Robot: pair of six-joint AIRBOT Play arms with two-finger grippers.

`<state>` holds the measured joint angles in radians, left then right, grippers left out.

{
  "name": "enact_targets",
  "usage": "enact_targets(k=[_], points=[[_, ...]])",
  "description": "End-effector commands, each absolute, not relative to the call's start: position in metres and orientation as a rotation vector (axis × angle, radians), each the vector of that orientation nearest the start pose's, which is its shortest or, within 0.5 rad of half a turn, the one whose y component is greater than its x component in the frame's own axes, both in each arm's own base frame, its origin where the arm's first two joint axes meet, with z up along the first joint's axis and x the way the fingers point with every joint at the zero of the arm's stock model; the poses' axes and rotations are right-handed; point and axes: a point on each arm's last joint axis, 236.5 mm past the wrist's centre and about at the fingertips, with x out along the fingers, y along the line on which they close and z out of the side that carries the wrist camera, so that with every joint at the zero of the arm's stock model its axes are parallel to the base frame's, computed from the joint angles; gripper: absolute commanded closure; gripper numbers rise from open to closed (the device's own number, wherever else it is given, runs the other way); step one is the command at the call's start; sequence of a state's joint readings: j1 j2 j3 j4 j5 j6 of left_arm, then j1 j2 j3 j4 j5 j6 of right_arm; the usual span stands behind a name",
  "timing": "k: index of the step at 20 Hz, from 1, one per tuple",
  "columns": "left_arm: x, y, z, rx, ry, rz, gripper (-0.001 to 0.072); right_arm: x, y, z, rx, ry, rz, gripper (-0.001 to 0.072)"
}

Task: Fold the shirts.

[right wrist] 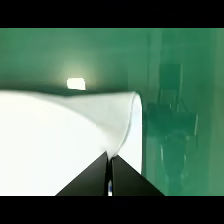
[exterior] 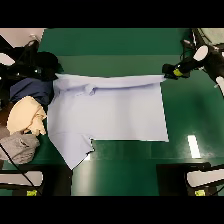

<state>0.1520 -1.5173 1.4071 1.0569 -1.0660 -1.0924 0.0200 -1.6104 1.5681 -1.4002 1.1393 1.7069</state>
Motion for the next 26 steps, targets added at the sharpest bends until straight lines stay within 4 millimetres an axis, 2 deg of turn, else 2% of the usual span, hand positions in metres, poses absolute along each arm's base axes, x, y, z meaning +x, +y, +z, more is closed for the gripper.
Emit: enact_targets(k=[1, 5, 9, 10, 11, 12, 13, 14, 16, 18, 20, 22, 24, 26], points=[[0.434, -0.01, 0.005, -0.005, 1.251, -0.384, 0.0681, 0.46, 0.054, 0.006, 0.149, 1.318, 0.033, 0.0704], [0.413, 0.001, -0.003, 0.047, 1.349, -0.375, 0.0681, 0.441, 0.063, 0.002, 0.133, 1.397, 0.049, 0.0703], [0.4, -0.001, -0.005, 0.03, 1.402, -0.387, 0.068, 0.423, 0.064, -0.001, 0.136, 1.476, 0.055, 0.0696], [0.397, -0.001, -0.005, 0.011, 1.419, -0.377, 0.0679, 0.419, 0.064, -0.001, 0.135, 1.49, 0.055, 0.0644], [0.394, -0.002, -0.005, 0.0, 1.432, -0.373, 0.0664, 0.416, 0.064, -0.001, 0.133, 1.505, 0.055, 0.045], [0.39, -0.003, -0.005, -0.009, 1.448, -0.372, 0.0505, 0.413, 0.066, -0.001, 0.14, 1.518, 0.063, 0.0383], [0.387, -0.003, -0.005, -0.021, 1.464, -0.369, 0.03, 0.411, 0.072, 0.0, 0.16, 1.526, 0.082, 0.0383], [0.384, -0.004, -0.005, -0.034, 1.479, -0.363, 0.0253, 0.41, 0.077, 0.001, 0.175, 1.527, 0.1, 0.0383], [0.376, -0.003, -0.005, -0.056, 1.514, -0.345, 0.0251, 0.406, 0.085, 0.002, 0.191, 1.545, 0.143, 0.0383], [0.361, 0.004, -0.006, -0.071, 1.591, -0.289, 0.025, 0.39, 0.09, 0.004, 0.184, 1.604, 0.193, 0.0383], [0.343, 0.001, -0.004, -0.104, 1.639, -0.279, 0.025, 0.373, 0.09, 0.005, 0.161, 1.676, 0.22, 0.0384], [0.325, -0.006, -0.003, -0.137, 1.6, -0.256, 0.0251, 0.358, 0.089, 0.008, 0.133, 1.721, 0.25, 0.0385], [0.293, -0.011, -0.007, -0.16, 1.57, -0.223, 0.025, 0.348, 0.095, 0.008, 0.152, 1.699, 0.29, 0.0385], [0.248, -0.022, -0.018, -0.2, 1.585, -0.214, 0.025, 0.339, 0.102, 0.007, 0.214, 1.655, 0.329, 0.0386]])
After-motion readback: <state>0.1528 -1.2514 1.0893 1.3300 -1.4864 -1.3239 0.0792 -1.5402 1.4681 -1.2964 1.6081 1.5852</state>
